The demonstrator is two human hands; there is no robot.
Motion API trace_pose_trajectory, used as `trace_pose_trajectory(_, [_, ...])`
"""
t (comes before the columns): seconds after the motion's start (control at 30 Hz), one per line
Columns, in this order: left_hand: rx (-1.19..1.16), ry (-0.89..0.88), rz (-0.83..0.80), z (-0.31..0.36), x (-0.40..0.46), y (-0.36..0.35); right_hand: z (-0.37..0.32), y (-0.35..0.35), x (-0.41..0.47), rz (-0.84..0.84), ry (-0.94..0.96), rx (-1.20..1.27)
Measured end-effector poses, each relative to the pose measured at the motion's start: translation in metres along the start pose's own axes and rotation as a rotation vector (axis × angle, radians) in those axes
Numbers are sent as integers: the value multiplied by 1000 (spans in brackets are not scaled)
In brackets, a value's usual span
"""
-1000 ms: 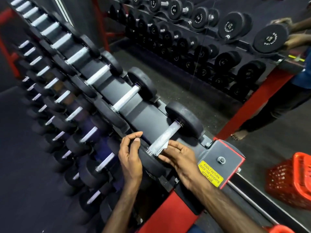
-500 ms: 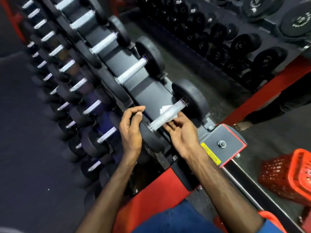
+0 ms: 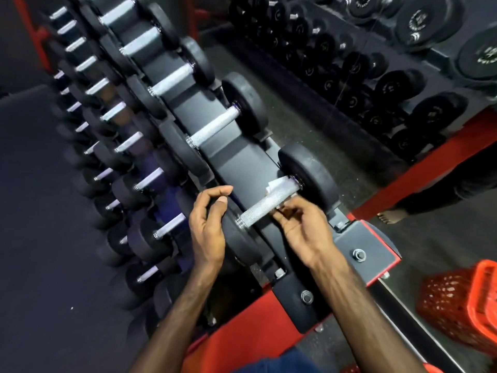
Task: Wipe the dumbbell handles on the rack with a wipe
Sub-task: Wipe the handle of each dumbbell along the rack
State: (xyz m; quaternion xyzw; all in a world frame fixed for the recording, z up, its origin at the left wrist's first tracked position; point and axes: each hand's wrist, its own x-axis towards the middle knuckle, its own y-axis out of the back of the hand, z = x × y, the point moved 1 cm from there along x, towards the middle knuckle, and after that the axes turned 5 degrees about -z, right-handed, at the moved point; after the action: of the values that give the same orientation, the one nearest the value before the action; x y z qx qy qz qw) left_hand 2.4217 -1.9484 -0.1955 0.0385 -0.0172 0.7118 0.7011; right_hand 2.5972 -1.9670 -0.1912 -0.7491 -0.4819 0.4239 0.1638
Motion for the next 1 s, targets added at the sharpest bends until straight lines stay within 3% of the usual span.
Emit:
trace_pose_trajectory(0.1, [-14,-4,-3,-2,-1,0,18,-4,-18,-111,-127,-186])
trace_pose_trajectory(0.27, [-18,5,9,-2,-1,0,8,-2,-7,-18,1,13])
trace_pose_trajectory(0.43, [-31,3,3,-4,-1,0,18,-4,-9,-131,-85,-30])
trace_pose_trajectory(0.53, [-29,8,5,-5,-1,0,10,-13,-1,-94,-39,116])
trace_pose_trajectory(0.83, [-27,8,-4,-2,-1,0,17,-37,11,25,-45,5])
trace_pose_trajectory(1.0, [-37,6,19,-1,-1,-1,5,-27,20,45,35,73])
